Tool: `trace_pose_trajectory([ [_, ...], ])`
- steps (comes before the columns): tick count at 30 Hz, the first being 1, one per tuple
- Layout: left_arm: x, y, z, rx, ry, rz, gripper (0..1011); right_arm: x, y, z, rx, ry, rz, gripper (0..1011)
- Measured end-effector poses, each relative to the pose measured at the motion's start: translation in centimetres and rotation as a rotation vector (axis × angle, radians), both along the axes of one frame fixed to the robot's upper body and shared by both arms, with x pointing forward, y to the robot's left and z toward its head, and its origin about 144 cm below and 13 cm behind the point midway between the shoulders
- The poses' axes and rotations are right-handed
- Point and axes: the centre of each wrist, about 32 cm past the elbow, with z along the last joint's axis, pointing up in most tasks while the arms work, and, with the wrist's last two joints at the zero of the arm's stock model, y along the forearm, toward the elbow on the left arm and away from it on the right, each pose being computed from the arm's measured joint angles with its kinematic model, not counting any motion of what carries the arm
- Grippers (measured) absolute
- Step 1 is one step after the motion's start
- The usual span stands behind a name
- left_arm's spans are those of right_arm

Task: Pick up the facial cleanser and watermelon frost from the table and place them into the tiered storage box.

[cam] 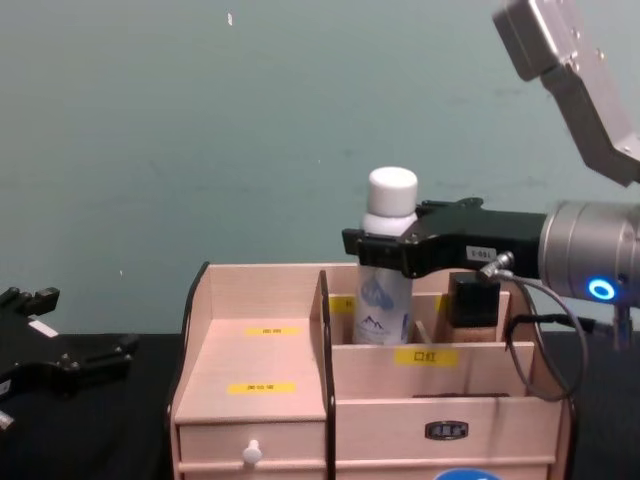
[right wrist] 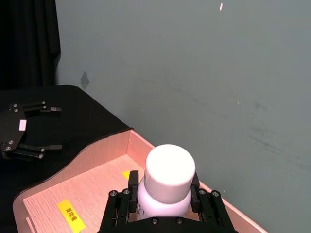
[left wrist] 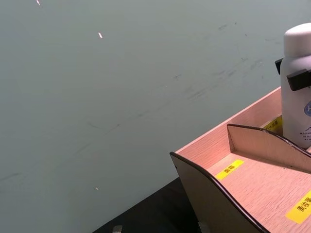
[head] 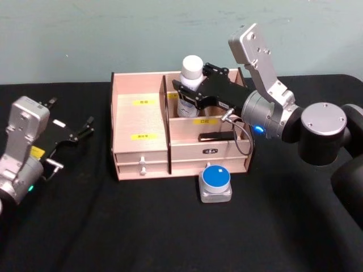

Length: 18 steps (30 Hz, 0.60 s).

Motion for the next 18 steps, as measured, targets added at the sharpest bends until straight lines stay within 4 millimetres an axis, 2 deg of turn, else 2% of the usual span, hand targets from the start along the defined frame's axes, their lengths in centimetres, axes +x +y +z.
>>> trace_pose_trajectory([
  [18, 0.0, 0.0, 0.0, 0.0, 0.0, 0.0, 1010, 0.6, -0.2, -1.4, -0.003, 0.045, 0.005, 599],
])
